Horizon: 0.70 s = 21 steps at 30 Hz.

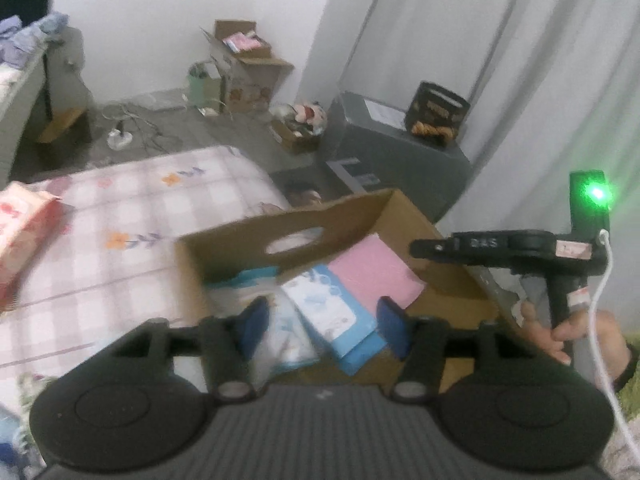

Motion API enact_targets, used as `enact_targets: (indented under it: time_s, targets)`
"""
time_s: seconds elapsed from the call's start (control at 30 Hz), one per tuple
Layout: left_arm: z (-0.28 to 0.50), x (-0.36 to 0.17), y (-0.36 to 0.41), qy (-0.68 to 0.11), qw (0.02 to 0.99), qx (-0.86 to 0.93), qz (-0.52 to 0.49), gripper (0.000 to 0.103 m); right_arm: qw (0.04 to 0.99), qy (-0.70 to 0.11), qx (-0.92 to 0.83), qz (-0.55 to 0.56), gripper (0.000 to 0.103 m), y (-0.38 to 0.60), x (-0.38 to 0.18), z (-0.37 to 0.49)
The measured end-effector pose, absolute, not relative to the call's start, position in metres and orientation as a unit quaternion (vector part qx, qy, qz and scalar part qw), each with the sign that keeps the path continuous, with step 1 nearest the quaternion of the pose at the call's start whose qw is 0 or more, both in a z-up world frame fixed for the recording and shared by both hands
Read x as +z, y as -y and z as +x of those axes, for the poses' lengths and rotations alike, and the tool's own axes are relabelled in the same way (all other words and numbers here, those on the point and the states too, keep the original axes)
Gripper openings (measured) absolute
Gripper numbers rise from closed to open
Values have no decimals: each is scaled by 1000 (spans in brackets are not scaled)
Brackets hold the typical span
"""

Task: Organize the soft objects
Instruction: 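Carry the pink sponge into the cardboard box and open the right gripper, then return the right gripper to the pile over the white-blue wipes pack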

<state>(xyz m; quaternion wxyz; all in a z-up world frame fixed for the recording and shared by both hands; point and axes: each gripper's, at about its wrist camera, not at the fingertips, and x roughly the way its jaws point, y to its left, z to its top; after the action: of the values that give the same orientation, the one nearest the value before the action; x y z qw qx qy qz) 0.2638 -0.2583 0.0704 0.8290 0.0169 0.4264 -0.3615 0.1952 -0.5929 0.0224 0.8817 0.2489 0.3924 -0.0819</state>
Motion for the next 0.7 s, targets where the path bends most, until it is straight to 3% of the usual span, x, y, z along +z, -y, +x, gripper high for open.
enact_targets:
  time_s: [0.17,0.37,0.7]
  targets:
    - [240,98,196,-402,848,-345,10,75,889,-372,-65,260,36,571,42,168]
    - [201,108,109,-377,878,-296,2,81,897,-378,-90,211,36,547,49,172]
    - [145,87,-22,-370,906,-193,-65,86,863,-446,-199,130,36,541,-23,245]
